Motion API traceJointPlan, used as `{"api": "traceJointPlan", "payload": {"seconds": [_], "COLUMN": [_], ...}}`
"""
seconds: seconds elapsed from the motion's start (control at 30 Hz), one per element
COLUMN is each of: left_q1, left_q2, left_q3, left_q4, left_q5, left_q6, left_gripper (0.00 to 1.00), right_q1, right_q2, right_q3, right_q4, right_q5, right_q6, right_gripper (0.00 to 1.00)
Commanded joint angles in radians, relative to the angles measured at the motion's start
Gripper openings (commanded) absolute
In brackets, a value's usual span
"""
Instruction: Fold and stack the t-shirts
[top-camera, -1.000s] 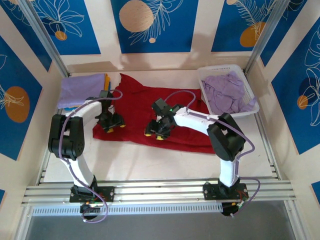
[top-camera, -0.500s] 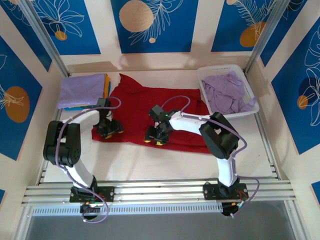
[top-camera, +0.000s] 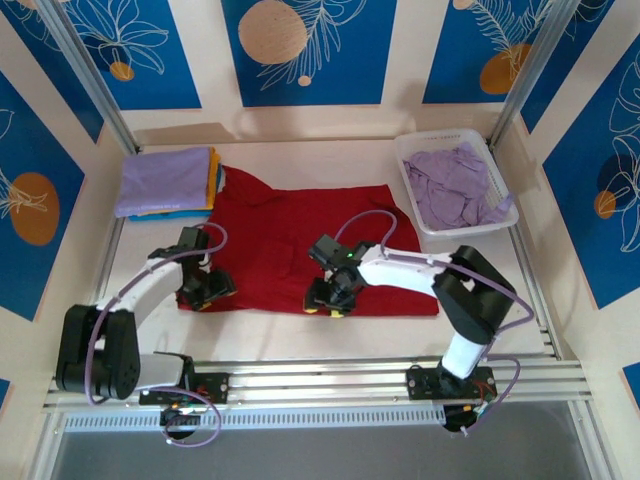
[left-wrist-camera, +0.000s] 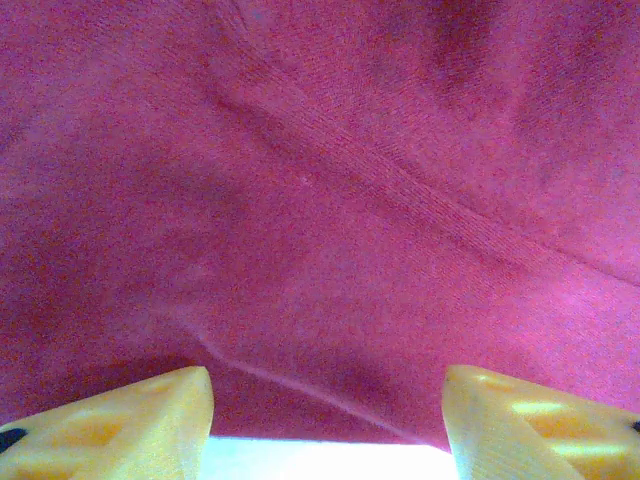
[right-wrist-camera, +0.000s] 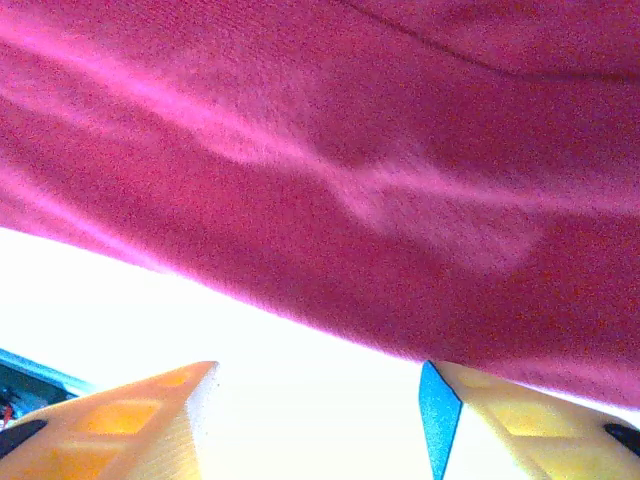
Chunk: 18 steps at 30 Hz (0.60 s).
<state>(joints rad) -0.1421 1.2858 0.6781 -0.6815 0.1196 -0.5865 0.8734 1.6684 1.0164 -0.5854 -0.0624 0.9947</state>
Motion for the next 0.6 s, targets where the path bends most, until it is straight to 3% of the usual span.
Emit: {"api": "traceJointPlan", "payload": {"seconds": [0.0, 0.27, 0.57], "left_q1": [0.0, -0.011, -0.012], "left_q2": [-0.036, 0.023, 0.183], "left_q3": [0.03, 0.106, 0.179], "left_q4": [-0.07, -0.03, 0.019], "left_q5": [-0.026, 0.01, 0.012], "left_q6": [-0.018, -0.014, -0.007], "left_gripper": [0.63, 0.63, 0.65], "right_q1": [-0.032, -0.201, -0.243], "right_q2": [-0.132, -0.236, -0.054], "right_q3": [-0.028, -0.128, -0.085], "right_q4": [-0.083, -0.056, 0.022], "right_q5": [0.077, 0.023, -0.067], "right_q6": [0.042, -0.029, -0.113], "right_gripper": [0.58, 0.59, 0.57]}}
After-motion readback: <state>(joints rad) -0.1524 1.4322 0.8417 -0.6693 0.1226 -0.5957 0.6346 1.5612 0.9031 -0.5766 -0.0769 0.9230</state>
